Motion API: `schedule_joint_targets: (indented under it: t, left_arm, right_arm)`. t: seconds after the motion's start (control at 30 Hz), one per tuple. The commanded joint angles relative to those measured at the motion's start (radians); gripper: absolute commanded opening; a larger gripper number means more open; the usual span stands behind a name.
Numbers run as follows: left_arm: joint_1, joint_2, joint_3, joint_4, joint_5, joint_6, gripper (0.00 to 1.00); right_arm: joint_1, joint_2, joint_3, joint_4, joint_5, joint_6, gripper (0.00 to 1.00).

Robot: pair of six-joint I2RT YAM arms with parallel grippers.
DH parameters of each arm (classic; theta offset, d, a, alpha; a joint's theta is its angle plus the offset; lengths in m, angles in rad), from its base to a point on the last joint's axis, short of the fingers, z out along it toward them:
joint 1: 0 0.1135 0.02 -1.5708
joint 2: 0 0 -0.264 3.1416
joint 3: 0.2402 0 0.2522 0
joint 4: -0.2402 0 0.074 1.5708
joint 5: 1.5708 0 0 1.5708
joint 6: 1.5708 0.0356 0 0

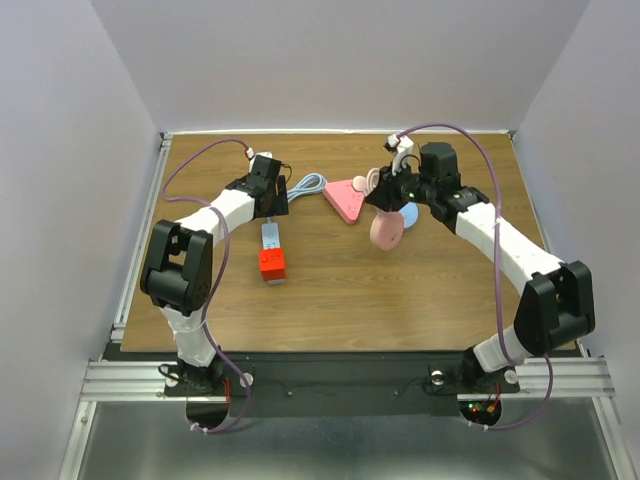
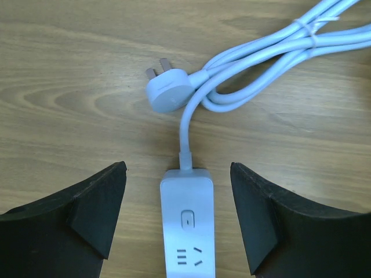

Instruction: Insert the plug

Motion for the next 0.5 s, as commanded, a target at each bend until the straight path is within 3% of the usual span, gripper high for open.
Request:
schedule_joint_targets:
  t: [0.0, 0.2, 0.47]
  left_arm:
    - [-0.002, 0.004, 0.018, 0.015, -0.083, -0.021, 0.84]
    - [-0.002, 0.073, 0.03, 0.039, -0.051, -0.013, 0.84]
    - [-0.002, 0.162, 0.07, 0.055, -0.005, 0.005, 0.58]
  right_arm:
    - [-0.004, -0.083, -0.001, 0.071, -0.014, 0.012, 0.0]
    - [-0.004, -0.119, -0.029, 0.071, -0.011, 0.02, 0.0]
    - [-0.006, -0.183, -0.069, 0.072, 0.002, 0.047, 0.0]
